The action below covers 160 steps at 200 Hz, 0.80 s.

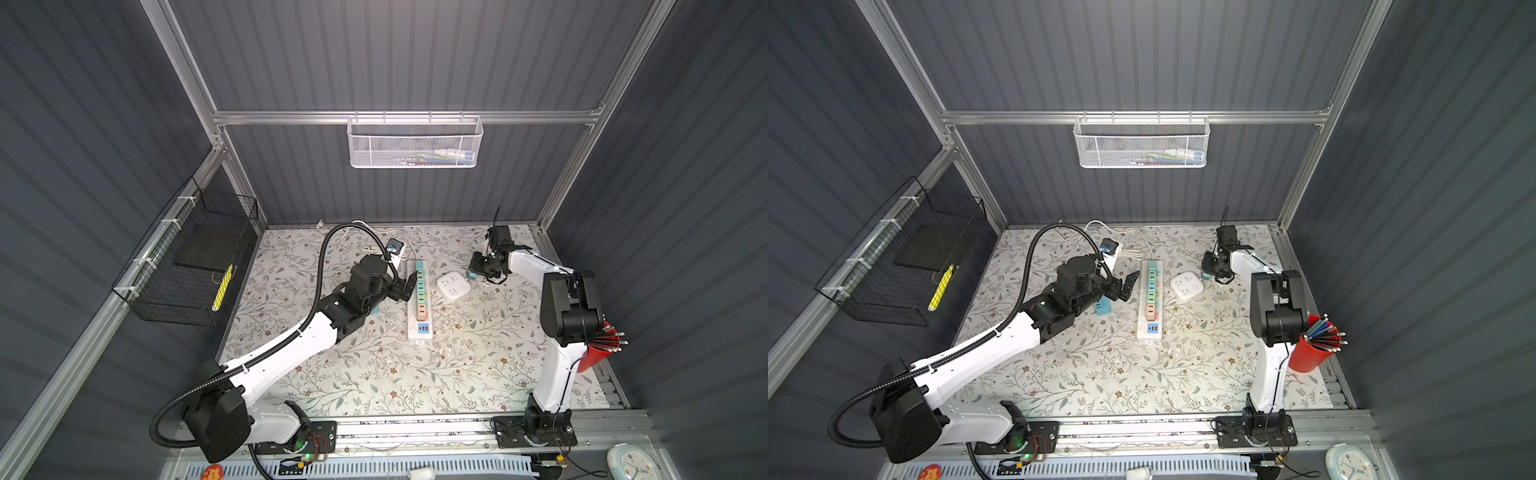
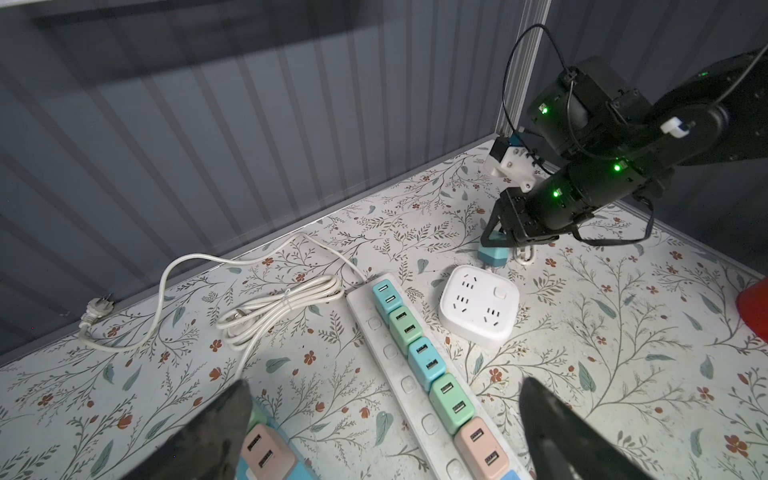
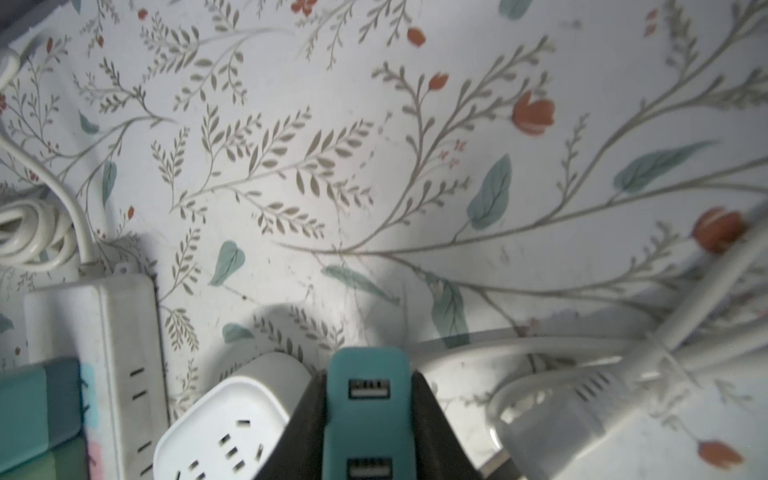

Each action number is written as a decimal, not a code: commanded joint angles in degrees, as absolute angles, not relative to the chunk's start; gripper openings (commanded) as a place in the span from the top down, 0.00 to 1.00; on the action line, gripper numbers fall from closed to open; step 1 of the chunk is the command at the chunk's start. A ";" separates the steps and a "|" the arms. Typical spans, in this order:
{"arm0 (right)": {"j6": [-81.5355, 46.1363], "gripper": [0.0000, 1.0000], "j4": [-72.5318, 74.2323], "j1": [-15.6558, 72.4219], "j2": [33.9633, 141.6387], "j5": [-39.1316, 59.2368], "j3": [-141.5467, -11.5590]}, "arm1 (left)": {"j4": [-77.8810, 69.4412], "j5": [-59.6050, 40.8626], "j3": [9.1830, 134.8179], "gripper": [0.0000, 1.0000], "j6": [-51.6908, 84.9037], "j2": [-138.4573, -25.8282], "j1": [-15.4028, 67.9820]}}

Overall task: Insert the plug
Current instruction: 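Lower the teal adapter into the white square socket with the right gripper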

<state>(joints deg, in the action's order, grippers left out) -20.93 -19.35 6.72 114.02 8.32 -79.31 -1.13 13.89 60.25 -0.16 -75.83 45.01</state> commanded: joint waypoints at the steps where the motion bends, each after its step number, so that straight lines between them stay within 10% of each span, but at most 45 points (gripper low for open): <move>1: -25.71 0.83 -16.89 9.44 109.96 7.09 -73.37 | -1.21 13.01 59.46 0.00 0.75 -74.02 45.08; 160: -31.44 0.81 -13.42 21.83 69.22 -5.45 -40.23 | -1.60 11.50 58.62 0.00 0.92 -71.81 45.09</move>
